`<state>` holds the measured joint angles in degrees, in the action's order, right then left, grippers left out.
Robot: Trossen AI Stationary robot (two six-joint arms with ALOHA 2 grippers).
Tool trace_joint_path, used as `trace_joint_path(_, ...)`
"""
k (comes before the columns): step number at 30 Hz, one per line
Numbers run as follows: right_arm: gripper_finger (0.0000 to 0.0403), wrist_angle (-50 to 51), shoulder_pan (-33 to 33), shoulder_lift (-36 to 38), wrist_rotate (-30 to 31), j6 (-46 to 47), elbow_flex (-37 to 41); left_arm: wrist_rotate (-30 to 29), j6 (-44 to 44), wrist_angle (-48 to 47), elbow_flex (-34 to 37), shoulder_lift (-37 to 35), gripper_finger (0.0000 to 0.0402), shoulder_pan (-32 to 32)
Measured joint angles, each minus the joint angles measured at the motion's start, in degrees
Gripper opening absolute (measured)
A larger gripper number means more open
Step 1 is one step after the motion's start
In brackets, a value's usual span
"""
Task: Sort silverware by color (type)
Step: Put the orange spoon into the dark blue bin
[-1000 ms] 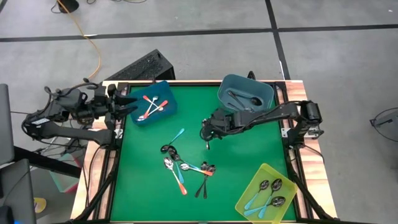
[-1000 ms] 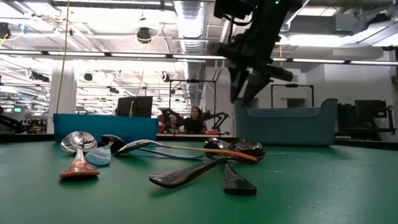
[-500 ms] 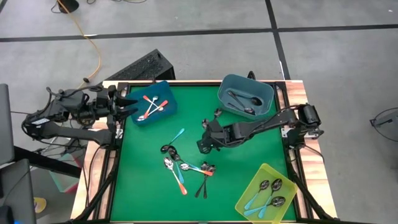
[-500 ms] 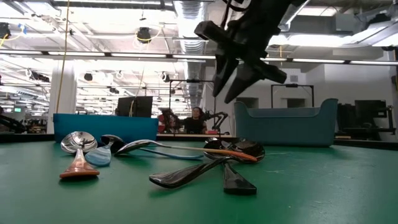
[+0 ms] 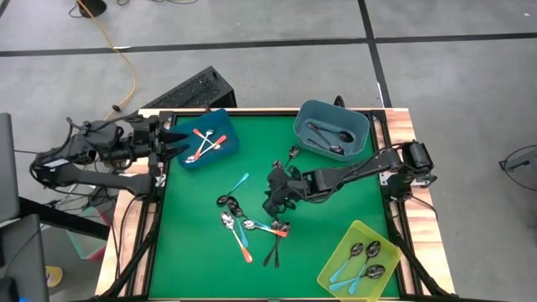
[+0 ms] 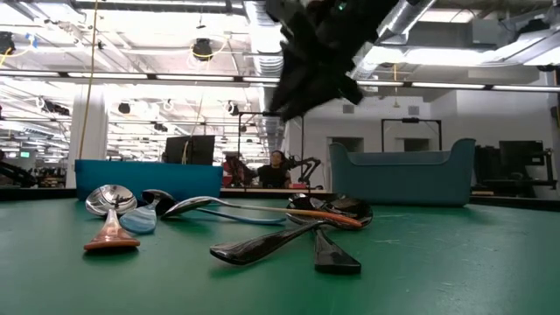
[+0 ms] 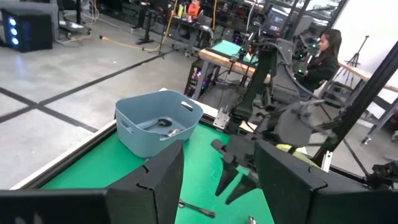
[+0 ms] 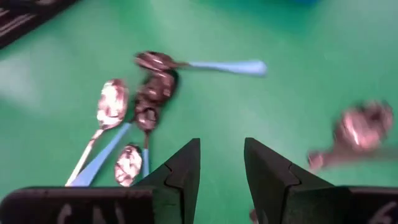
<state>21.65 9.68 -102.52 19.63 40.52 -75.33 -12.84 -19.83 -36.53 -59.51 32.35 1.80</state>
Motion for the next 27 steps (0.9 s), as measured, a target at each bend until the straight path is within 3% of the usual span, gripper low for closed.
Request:
trace_joint_path(4,0.0138,-3.5,1.23,0.0,-0.1,-10.72,0.0,-2.24,-0.37,-0.02,0.0,1.63,0.0179,0.0)
trace_joint_path(13,0.0138,0.03,1.77,0.0,-3.64,-22.57,0.0,-6.43,-6.51,2.01,0.04,6.84,0.0179,0.0)
trace_joint_path(18,0.0138,-2.05,1.0,0.0,-5.63,-24.04,2.09,-9.22,-6.24,5.29,0.04,11.3,0.0179,0.15)
trace_joint_path(27,0.0138,-9.08,-1.38,-0.02,-4.93,-20.29,8.25,-5.3,0.04,14.45,0.04,20.26,0.0179,0.52)
